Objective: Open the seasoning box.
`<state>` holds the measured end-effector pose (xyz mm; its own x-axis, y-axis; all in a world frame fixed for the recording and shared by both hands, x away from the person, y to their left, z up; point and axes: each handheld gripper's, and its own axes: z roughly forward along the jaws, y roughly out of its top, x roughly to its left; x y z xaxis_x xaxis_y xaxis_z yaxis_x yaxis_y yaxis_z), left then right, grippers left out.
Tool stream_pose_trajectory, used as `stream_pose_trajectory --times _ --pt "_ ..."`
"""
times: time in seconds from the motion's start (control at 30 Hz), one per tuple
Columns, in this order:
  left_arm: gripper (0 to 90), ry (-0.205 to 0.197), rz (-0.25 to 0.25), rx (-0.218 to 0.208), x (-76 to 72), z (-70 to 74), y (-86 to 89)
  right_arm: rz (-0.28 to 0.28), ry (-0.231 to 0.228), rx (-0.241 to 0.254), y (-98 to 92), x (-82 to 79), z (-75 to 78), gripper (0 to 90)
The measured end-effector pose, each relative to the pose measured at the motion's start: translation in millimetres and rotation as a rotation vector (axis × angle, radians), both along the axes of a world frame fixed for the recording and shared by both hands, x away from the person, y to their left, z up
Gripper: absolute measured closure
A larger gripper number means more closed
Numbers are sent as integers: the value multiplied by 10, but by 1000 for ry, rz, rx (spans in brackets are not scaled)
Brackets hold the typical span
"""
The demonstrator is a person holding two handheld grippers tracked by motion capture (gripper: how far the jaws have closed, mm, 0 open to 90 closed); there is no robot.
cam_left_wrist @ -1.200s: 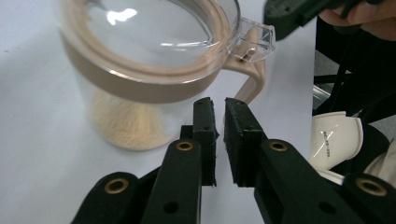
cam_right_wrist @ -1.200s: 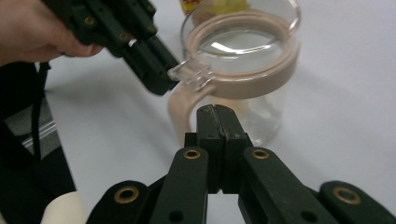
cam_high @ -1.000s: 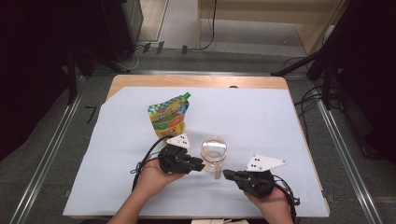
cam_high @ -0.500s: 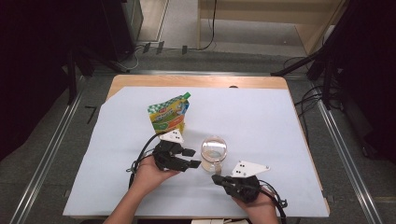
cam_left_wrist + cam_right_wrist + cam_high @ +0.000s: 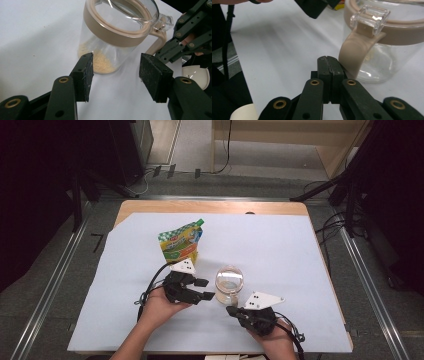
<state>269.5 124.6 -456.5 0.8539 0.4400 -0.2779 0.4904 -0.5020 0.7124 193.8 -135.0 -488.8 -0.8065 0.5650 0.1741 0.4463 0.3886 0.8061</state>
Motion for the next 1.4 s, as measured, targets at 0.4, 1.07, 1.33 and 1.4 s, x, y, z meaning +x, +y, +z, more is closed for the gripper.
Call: stream_pose_trajectory --times 0.4,1.07,1.33,1.4 --pt "456 6 -7 0 -3 -8 -10 -50 17 4 -323 161 32 900" --pt "504 10 -31 2 -13 -33 -48 -139 64 2 -708 537 26 900" --pt "479 -21 -34 10 -8 -62 -86 -157 71 14 -786 721 4 900" --pt "458 -15 -36 6 10 -75 -106 -153 73 13 -801 756 -2 900"
